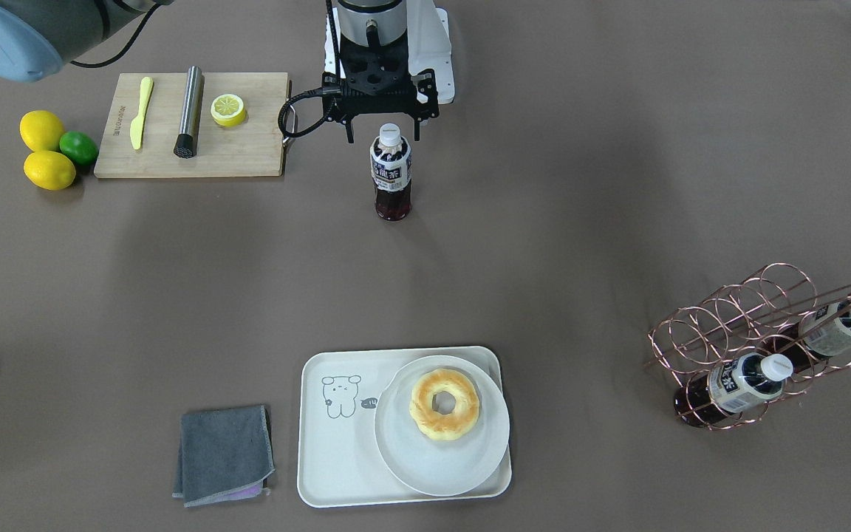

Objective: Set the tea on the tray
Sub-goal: 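Lower the right gripper around the bottle cap and close it, then lift the bottle with the right gripper and carry it to the tray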

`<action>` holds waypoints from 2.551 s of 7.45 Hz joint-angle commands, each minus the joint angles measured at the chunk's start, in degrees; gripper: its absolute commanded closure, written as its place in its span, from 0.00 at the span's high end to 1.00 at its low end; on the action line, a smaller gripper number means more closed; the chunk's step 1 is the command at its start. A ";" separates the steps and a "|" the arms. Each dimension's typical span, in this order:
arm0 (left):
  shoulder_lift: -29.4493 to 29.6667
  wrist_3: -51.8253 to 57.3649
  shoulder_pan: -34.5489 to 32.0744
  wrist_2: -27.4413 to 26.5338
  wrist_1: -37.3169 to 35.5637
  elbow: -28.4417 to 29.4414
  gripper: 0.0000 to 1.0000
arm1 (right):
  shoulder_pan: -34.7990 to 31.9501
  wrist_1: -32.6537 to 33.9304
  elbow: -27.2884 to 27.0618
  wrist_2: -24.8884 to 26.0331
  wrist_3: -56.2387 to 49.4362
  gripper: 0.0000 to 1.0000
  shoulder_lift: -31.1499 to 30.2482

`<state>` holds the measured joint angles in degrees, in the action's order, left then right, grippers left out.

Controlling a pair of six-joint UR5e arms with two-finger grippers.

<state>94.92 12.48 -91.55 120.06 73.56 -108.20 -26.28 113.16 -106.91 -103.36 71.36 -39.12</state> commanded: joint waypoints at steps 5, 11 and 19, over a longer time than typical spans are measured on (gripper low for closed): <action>0.26 0.00 -0.03 0.00 0.00 0.00 0.98 | 1.41 0.05 0.12 0.26 1.06 0.54 -0.52; 0.26 0.00 -0.03 0.00 0.00 0.00 0.98 | 1.06 -0.04 0.65 1.41 0.97 0.24 0.01; 1.75 -0.09 0.06 0.00 0.00 1.23 0.98 | -6.39 0.40 0.56 -2.53 -0.96 0.00 2.11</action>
<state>96.13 12.39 -91.52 120.06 73.56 -107.32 -29.27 113.47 -106.63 -103.51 71.41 -37.49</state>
